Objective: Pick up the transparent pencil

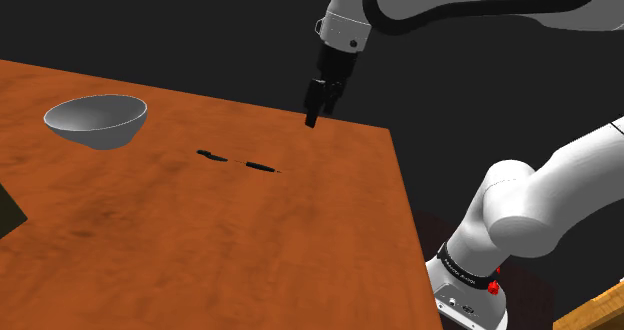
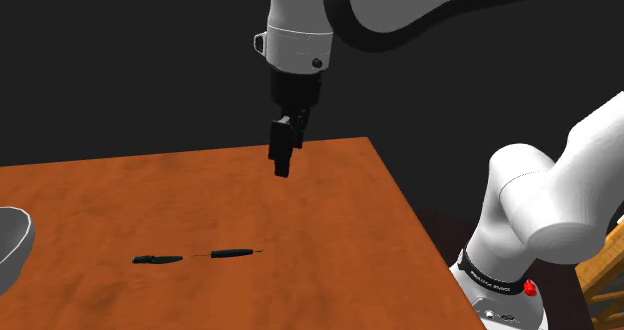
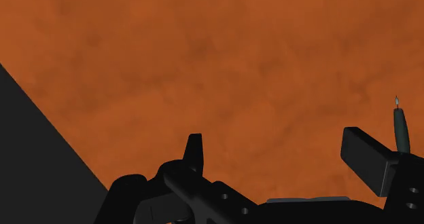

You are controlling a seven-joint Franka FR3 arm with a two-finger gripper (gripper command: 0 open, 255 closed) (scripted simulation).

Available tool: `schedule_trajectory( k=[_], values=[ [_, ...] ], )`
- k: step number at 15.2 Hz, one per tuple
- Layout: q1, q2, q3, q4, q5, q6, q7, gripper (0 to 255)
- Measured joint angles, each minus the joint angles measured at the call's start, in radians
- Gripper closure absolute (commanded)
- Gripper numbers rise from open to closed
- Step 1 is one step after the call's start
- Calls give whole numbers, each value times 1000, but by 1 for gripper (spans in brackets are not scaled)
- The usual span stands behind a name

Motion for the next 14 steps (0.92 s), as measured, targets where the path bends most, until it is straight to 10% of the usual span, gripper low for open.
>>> schedule_trajectory(
  k=[14],
  values=[
    [122, 299, 166, 210, -41, 146, -39, 0]
  ],
)
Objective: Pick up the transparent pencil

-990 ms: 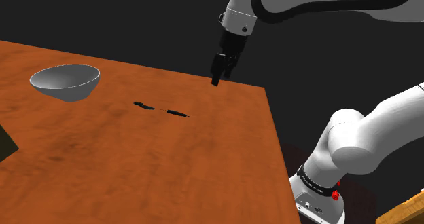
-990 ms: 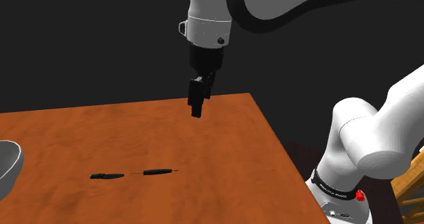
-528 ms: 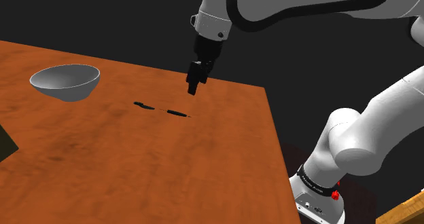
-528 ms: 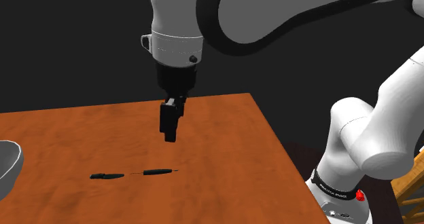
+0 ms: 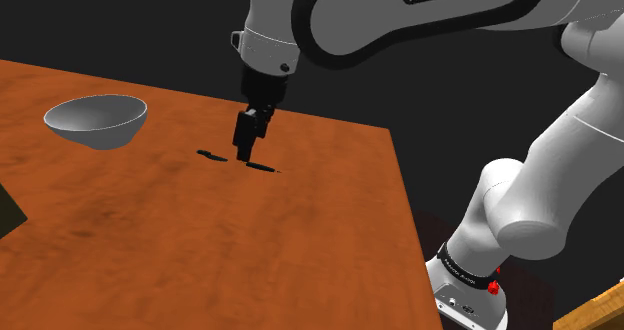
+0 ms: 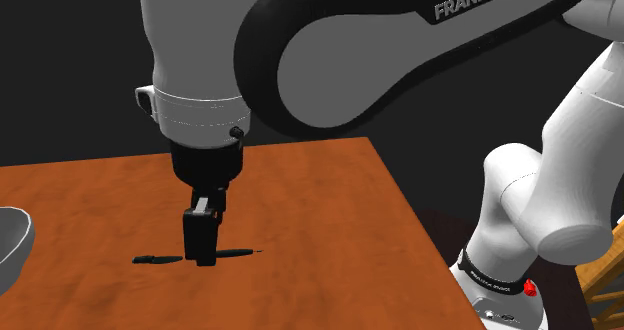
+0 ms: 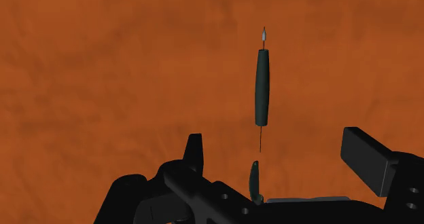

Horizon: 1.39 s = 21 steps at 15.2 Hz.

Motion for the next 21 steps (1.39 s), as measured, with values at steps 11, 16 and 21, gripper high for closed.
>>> schedule_trajectory(
  k=[11, 16, 21],
  values=[
    [2, 23, 5, -65, -6, 94, -2, 255],
    [2, 25, 6, -63, -8, 97, -1, 255],
    [4, 22, 6, -45, -5, 69, 0, 255]
  ],
)
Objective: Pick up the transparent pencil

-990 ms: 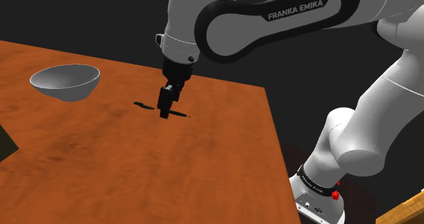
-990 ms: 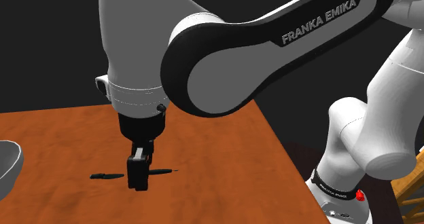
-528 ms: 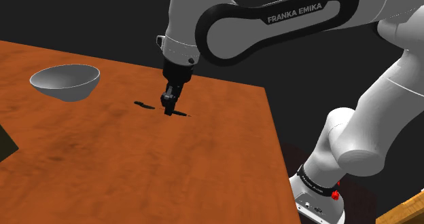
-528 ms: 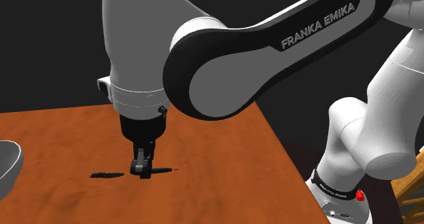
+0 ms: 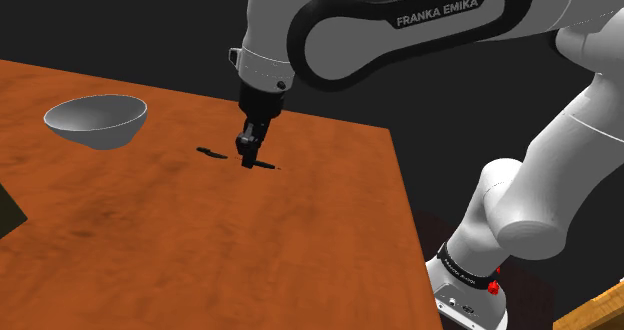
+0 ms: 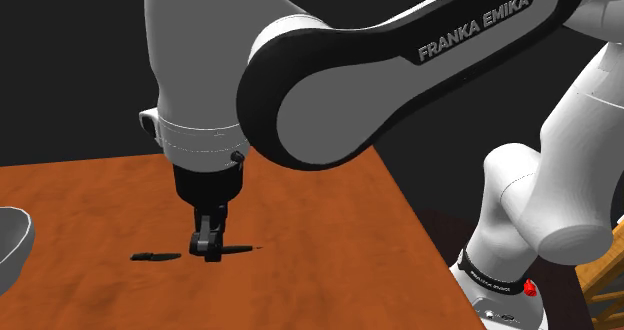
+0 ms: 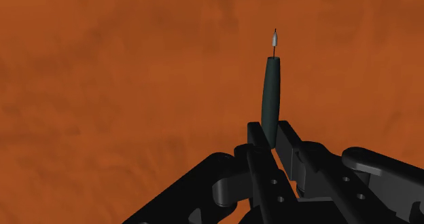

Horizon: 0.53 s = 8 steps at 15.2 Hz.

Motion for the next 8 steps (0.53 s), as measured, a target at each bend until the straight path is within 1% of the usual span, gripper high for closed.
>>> schedule_trajectory(
  k=[8],
  values=[
    [-2, -18, -5, 90, 3, -108, -1, 255]
  ],
)
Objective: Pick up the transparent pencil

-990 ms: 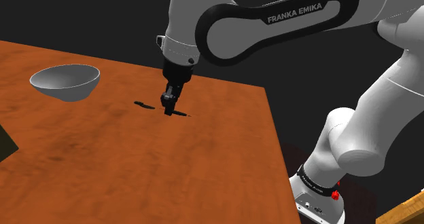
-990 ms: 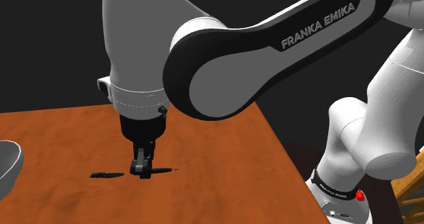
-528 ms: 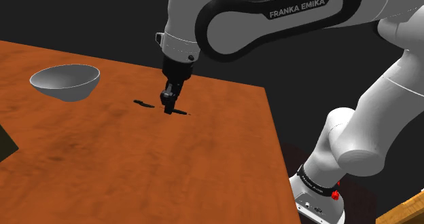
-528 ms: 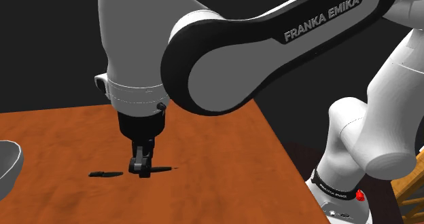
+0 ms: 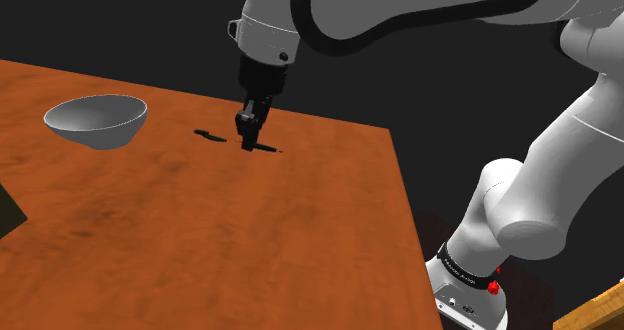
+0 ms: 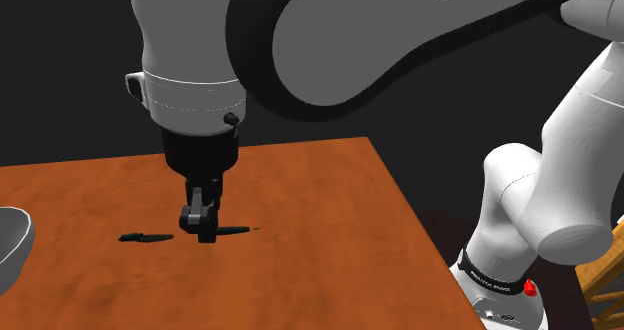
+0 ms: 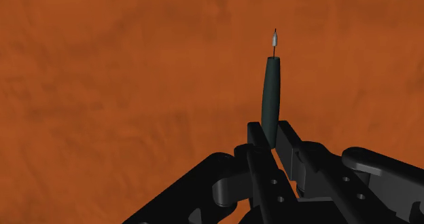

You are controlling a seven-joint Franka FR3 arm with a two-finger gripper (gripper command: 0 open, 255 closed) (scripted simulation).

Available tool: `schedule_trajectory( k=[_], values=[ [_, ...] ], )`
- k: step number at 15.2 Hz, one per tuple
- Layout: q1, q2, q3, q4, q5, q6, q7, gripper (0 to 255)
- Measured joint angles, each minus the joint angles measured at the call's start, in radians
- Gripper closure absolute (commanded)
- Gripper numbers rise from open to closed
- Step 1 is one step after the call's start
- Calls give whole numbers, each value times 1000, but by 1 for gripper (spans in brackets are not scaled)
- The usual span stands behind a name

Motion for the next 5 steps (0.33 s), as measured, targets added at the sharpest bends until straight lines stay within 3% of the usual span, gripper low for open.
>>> schedule_trajectory(
  k=[5],
  values=[
    [-2, -2, -3, 59, -1, -61, 0, 255]
  ],
)
